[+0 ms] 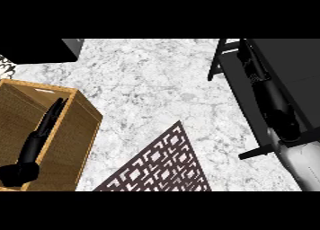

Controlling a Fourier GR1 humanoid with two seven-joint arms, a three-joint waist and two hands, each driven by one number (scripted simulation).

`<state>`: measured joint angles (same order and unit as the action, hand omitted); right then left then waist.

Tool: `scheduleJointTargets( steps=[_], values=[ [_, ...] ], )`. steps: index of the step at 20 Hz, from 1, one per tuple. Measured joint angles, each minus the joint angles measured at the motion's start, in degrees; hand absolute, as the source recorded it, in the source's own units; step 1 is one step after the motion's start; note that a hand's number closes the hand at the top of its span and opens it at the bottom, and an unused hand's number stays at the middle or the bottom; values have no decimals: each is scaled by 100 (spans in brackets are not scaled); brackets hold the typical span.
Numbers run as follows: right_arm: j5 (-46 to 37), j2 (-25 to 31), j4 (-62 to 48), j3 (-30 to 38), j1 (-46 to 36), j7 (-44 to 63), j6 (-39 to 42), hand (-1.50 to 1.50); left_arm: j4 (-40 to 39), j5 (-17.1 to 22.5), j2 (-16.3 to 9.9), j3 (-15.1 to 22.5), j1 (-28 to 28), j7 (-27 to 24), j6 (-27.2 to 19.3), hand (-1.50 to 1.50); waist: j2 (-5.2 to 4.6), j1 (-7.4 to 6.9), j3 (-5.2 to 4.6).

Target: Pick the bell pepper from the placemat and place it in the tiered shelf

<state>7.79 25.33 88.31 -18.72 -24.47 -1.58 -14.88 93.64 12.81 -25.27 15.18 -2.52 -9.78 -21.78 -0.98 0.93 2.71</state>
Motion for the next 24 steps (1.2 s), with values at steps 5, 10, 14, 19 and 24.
scheduleJointTargets(
  steps=[5, 10, 14, 19, 24],
  values=[
    [978, -408, 735, 636, 414, 337, -393, 150, 232, 202, -226, -334, 69, 471, 10, 0, 46, 270, 70],
    [1337, -382, 1155, 1163, 776, 1109, -953, -150, 431, 614, -454, -608, -212, 865, 53, 0, 156, 693, -39],
    [1819, -637, 1849, 1321, 1073, 1476, -1088, -150, 476, 862, -567, -698, -233, 1156, 103, 0, 104, 815, -16],
    [2133, -323, 2835, 1388, 1407, 2122, -997, -150, 320, 1042, -609, -752, -100, 1358, 174, 0, 84, 903, -45],
    [2208, 618, 3669, 1206, 1806, 3200, -511, -150, 242, 1140, -654, -770, 2, 1489, 218, 0, 92, 905, -76]
  ],
)
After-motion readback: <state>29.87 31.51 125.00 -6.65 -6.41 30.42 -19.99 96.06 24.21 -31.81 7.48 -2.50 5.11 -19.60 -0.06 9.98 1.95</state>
